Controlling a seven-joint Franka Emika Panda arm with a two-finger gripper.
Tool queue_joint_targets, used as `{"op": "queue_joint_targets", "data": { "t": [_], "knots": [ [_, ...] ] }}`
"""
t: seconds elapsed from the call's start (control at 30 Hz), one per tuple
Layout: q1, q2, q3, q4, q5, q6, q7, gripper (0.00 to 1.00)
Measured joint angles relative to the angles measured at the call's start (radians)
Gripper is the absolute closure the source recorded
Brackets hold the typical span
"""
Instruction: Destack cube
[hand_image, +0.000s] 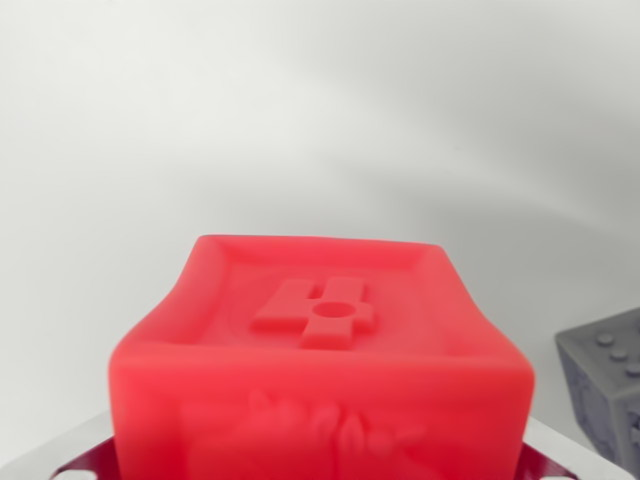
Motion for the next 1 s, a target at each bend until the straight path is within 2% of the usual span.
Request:
{"op": "queue_joint_targets", "data": {
  "t": [1.0],
  "knots": [
    [0.103,0.038,0.001,0.027,0.0,0.01,0.243,1.0]
  ]
}}
